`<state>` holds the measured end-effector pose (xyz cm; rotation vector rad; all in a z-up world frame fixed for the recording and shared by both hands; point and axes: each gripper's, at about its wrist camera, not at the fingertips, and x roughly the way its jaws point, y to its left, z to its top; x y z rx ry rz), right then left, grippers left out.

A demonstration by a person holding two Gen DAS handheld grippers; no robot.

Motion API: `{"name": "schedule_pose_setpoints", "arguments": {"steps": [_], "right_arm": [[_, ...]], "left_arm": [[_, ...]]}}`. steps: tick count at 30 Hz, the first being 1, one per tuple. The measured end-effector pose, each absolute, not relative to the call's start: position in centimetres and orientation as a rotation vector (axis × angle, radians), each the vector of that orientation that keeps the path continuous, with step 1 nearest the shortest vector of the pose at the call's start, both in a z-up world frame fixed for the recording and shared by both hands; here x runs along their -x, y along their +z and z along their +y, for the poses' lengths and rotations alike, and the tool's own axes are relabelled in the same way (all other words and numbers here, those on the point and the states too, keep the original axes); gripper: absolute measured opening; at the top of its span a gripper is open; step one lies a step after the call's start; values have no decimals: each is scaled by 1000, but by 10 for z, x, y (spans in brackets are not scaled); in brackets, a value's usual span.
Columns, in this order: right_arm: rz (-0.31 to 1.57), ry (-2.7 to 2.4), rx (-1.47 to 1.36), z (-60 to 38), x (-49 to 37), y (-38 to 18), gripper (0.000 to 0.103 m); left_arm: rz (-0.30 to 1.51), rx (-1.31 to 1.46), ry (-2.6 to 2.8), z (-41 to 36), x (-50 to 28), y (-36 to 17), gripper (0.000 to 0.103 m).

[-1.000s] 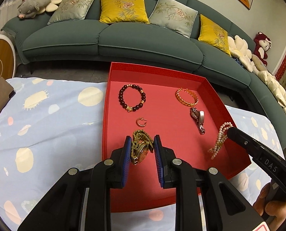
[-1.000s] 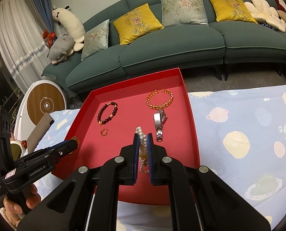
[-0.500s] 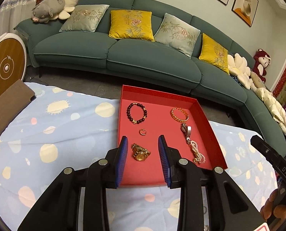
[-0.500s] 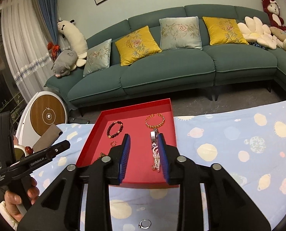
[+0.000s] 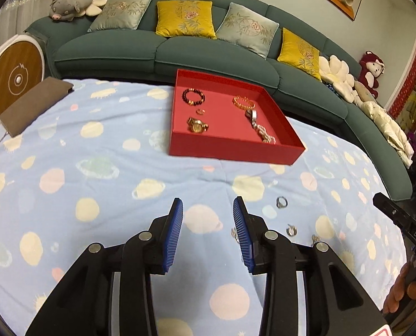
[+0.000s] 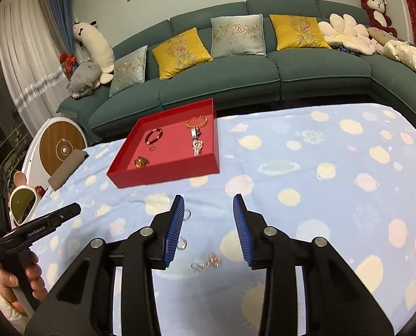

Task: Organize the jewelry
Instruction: 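Grasp the silver flower pendant with the right tool while the left tool grasps the silver chain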

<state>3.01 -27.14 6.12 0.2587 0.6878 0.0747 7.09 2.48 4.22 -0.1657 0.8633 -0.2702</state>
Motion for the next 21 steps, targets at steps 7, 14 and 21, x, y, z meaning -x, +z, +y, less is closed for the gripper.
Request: {"name": "schedule_pose_setpoints", "arguments": {"steps": [7,14,21], "right_arm": [[800,95,-211,-259,-28,22,35],[872,89,-155,-246,-27,-11,45],[903,92,-140,-243,-34,-27,45]], "left_arm": [[911,101,-307,7,-64,18,44],[948,138,-334,-6,-70,4,52],[963,114,-339,-15,-71,-2,52]]}}
